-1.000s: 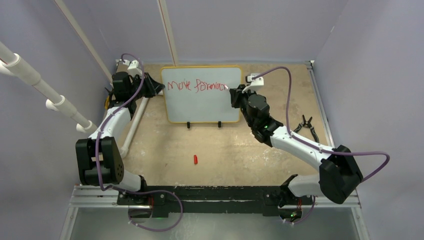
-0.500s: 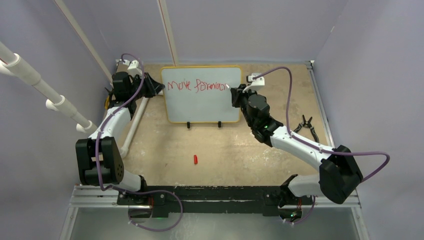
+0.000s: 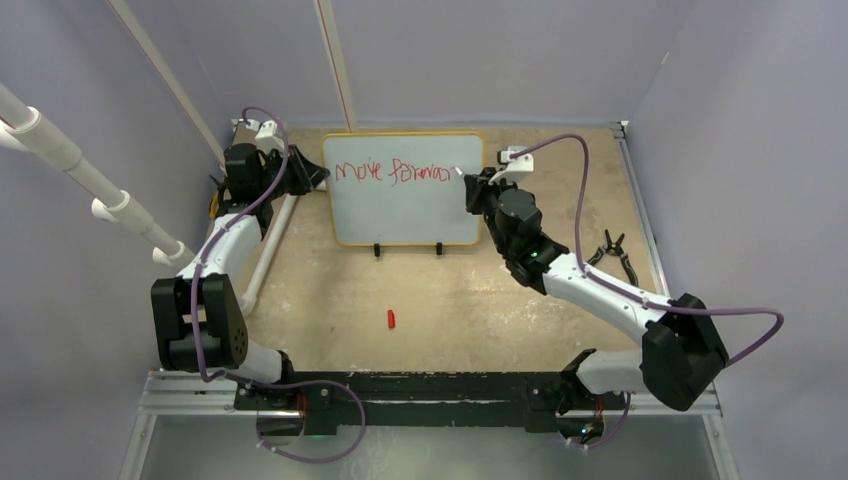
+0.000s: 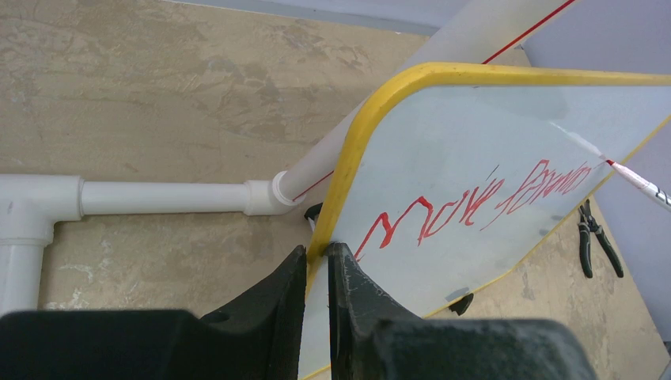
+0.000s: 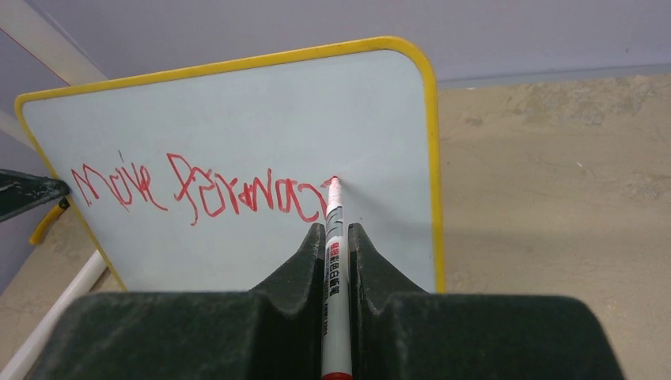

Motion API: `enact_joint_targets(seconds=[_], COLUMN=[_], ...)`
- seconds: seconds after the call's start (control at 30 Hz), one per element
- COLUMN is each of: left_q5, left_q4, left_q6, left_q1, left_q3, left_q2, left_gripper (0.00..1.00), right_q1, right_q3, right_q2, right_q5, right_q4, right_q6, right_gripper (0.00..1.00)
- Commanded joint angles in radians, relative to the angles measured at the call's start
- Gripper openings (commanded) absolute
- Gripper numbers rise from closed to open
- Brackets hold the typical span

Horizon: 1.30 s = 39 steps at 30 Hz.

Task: Write a sentence on the whiteboard

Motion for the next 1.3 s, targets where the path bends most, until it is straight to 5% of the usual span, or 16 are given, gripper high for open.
enact_joint_targets(seconds=[0.0,1.27], left_q5=[0.015,0.014], left_q4=[0.036,0.037], left_q6=[-0.01,-0.011], left_q1=[0.0,0.0], left_q3=[-0.011,-0.011], left_q2=[-0.037,-0.034], left_gripper=[0.15,0.15], right_q1=[-0.005,-0.059], right_q3=[-0.02,-0.047], right_q2=[-0.062,-0.015], right_q5=[0.025,-0.114], right_q4=[0.033,0.012], right_q6=[-0.001,-0.01], right_gripper=[0.0,0.0])
